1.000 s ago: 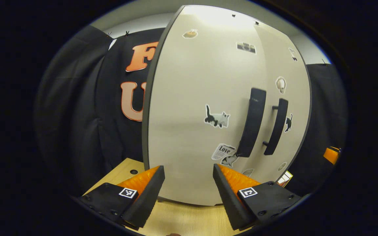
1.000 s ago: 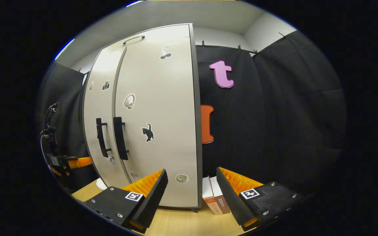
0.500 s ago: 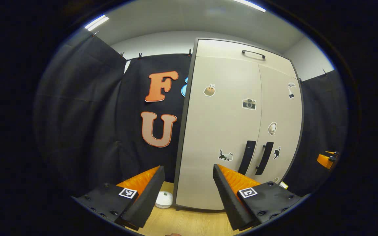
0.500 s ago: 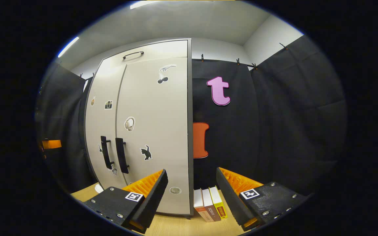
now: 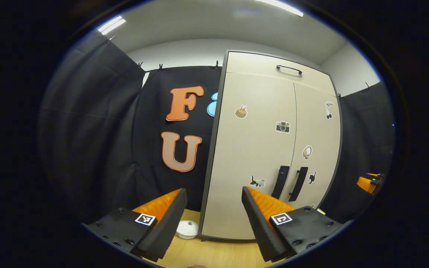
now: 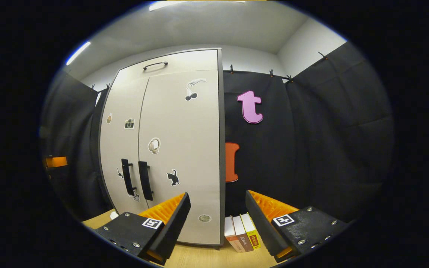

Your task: Grab one shoe with the right hand and put it into the shoe cabinet, grab the other shoe with the left hand and put it into the shoe cabinet; then close the right door with the right hand and the left door with the left hand.

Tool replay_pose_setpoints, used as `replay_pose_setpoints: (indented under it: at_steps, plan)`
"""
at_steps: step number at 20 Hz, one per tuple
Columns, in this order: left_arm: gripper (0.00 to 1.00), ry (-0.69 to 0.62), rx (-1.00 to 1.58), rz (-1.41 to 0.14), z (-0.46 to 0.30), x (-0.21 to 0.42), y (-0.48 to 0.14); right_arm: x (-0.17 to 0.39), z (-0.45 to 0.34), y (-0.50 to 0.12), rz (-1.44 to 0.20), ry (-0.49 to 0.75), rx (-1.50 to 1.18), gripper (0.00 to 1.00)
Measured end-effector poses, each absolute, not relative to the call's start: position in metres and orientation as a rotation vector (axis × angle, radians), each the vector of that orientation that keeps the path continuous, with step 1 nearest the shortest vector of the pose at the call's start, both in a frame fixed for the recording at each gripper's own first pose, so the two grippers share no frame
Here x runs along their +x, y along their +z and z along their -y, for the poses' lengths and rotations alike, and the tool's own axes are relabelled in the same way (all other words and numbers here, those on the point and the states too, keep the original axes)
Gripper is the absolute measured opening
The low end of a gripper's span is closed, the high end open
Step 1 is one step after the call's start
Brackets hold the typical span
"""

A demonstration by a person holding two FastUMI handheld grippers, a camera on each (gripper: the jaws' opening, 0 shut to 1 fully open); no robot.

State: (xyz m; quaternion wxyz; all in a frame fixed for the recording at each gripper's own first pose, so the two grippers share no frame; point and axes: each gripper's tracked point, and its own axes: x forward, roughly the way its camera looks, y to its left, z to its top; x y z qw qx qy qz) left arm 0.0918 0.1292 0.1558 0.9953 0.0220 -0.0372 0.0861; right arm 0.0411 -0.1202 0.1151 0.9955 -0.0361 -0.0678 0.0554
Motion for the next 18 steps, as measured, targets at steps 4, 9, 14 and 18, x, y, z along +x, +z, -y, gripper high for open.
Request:
replay_pose_setpoints:
  at_steps: [4, 9, 14, 18]
  plan:
    - [0.96, 0.137, 0.058, 0.076, -0.129, 0.093, 0.155, 0.032, 0.108, 0.116, 0.141, 0.103, -0.067, 0.92]
    - [0.94, 0.117, 0.059, 0.088, -0.147, 0.089, 0.160, 0.024, 0.090, 0.115, 0.147, 0.092, -0.076, 0.92]
    - [0.96, 0.097, 0.095, 0.100, -0.161, 0.089, 0.164, 0.015, 0.074, 0.107, 0.149, 0.065, -0.065, 0.92]
    - [0.96, 0.046, 0.093, 0.105, -0.160, 0.098, 0.161, 0.004, 0.067, 0.097, 0.134, 0.042, -0.066, 0.98]
